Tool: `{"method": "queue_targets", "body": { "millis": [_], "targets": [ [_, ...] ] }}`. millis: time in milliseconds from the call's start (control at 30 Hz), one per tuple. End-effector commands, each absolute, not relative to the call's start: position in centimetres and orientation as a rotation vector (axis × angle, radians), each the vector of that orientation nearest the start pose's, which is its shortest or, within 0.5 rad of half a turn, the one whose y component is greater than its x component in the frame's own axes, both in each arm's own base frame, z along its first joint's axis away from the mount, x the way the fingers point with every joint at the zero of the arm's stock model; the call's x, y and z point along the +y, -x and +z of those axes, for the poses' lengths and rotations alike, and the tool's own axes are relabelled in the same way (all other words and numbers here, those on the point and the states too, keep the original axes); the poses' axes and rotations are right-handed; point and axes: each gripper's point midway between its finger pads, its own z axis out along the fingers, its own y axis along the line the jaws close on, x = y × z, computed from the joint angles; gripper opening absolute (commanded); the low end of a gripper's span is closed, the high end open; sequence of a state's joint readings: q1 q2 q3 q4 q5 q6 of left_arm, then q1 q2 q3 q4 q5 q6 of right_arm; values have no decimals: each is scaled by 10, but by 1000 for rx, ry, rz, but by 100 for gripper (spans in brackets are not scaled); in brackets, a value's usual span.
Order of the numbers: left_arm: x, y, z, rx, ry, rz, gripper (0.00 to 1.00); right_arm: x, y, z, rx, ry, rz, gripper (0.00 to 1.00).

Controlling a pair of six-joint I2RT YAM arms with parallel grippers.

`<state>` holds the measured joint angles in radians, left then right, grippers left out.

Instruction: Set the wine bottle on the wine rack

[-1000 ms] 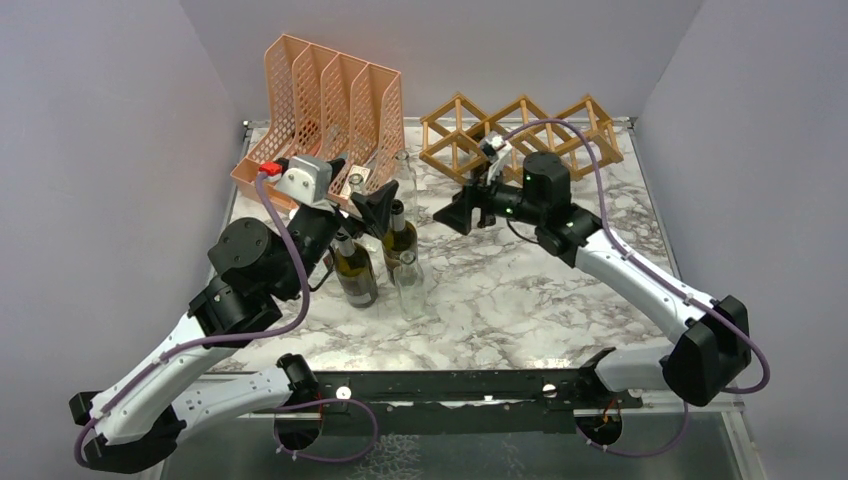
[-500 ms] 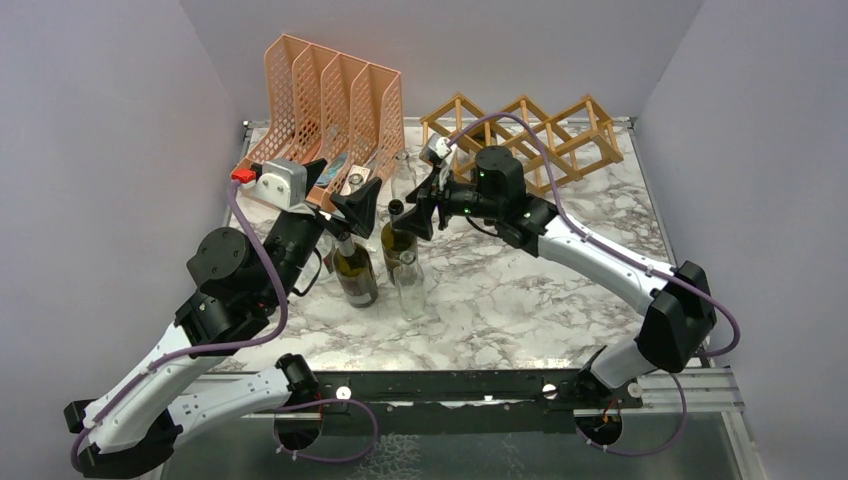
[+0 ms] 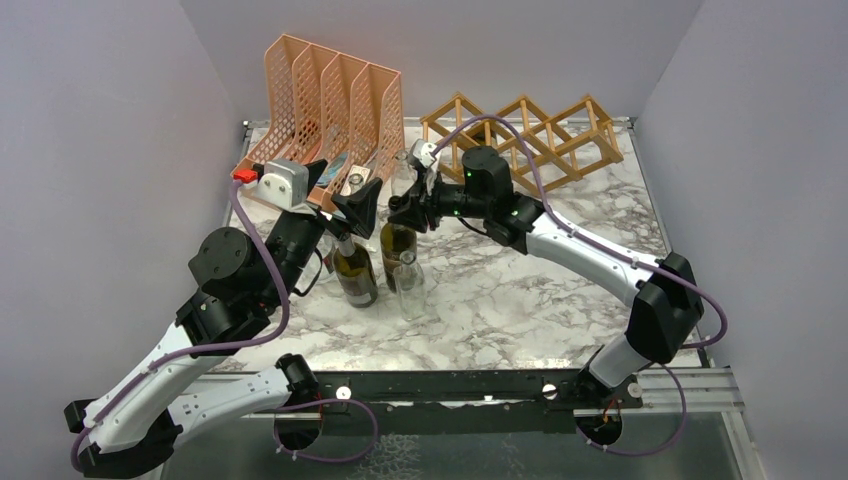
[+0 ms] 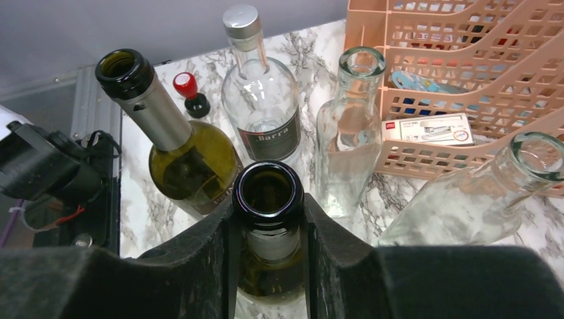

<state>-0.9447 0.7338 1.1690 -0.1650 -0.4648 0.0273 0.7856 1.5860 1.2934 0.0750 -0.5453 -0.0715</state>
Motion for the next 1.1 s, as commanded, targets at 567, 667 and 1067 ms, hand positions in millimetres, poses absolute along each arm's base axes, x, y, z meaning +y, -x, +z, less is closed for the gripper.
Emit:
{"method": "queue_targets", "body": {
  "millis": [567, 667, 1067],
  "targets": [
    [-167, -216, 464, 1329, -262, -479, 99, 364, -273, 325, 1354, 1040, 785, 11],
    [-171, -217, 460, 1337, -275, -483, 99, 348, -272, 326, 1394, 969, 749, 9],
    [-233, -221, 409, 1415, -464, -600, 99, 261, -249, 357, 1471, 646, 635, 1]
  ]
}}
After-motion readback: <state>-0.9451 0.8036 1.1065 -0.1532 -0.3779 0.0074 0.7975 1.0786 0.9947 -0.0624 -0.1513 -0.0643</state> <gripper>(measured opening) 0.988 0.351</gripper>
